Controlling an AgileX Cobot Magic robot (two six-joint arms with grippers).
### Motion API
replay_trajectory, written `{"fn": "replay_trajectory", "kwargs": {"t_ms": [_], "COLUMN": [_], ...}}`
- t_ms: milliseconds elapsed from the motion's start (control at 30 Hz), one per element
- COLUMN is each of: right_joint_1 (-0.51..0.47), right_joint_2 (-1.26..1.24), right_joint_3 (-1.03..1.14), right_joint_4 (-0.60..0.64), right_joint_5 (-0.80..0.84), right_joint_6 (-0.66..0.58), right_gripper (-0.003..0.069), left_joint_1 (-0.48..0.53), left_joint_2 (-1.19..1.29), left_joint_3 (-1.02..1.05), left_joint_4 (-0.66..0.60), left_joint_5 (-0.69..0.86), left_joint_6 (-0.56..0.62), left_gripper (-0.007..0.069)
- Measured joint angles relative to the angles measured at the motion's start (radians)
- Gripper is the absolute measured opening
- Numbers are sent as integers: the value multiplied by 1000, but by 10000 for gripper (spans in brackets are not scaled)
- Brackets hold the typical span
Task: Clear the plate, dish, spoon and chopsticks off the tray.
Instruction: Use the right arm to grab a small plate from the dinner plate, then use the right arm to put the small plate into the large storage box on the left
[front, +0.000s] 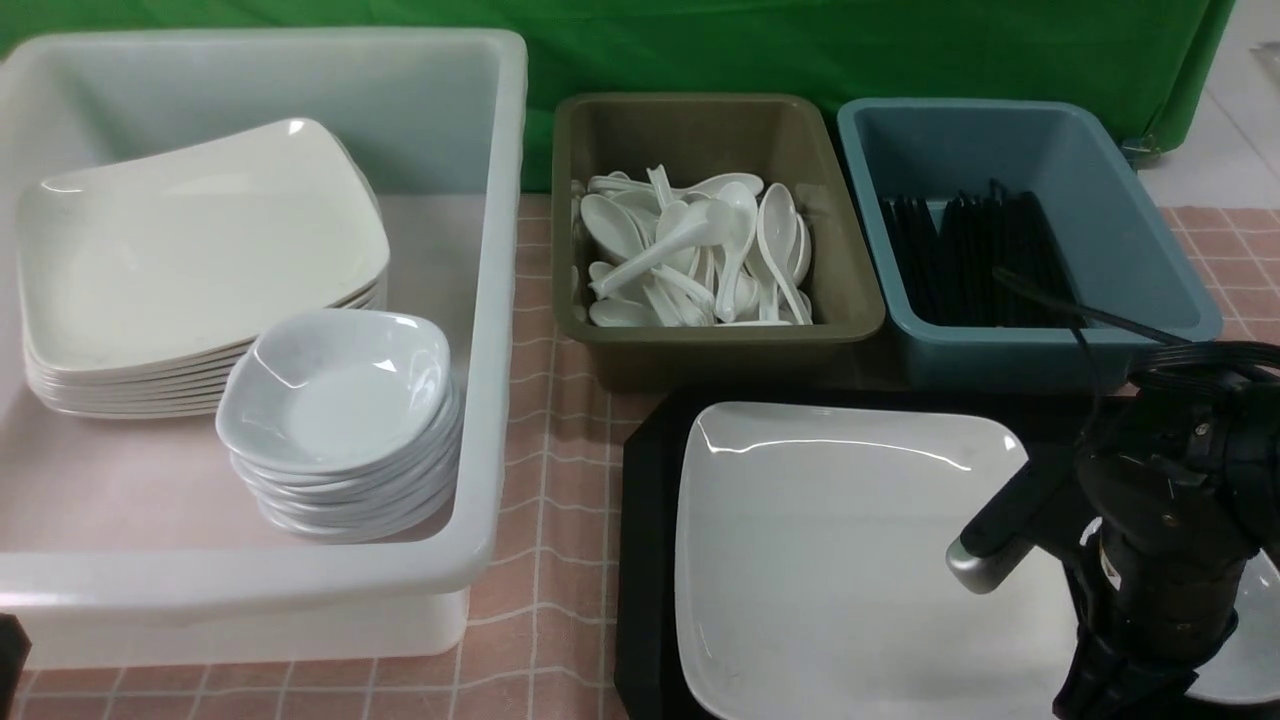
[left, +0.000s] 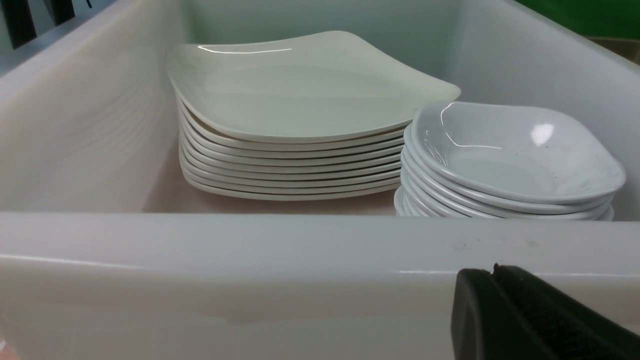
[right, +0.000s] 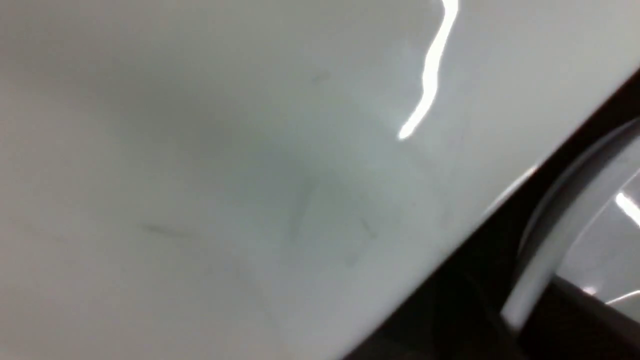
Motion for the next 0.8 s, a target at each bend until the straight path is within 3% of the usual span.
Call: {"fn": "replay_trajectory", "kwargs": {"t_ms": [267,500,600,667,700,733,767,800], "right_joint_1": [-1,-1,-1,-2,-2,10,25,28], "right_joint_2": [-156,-327,-399,-407,-406,-385,-364,-359], "right_joint_3": [-54,-221,-361,-441,-448,-494,-523,-536], "right_joint_4": [3,49,245,474,502,757,891,916], "right_joint_5": [70,159,107,37,30,-15,-30,-32], "right_joint_6": [-8,-23,-85,-231,-251,-441,-546,-566], "right_gripper": [82,82,82,82,82,82,82,82], "left_joint_1": [0,0,0,0,0,0,0,0], "left_joint_2": [0,0,0,0,0,0,0,0], "left_joint_3": [0,0,0,0,0,0,0,0], "left_joint_4": [1,1,1,1,1,1,1,1], "left_joint_5": [0,0,0,0,0,0,0,0], "left_joint_6": [-1,-1,-1,-1,-1,-1,-1,-1], "left_gripper": [4,4,4,4,4,4,4,4]}}
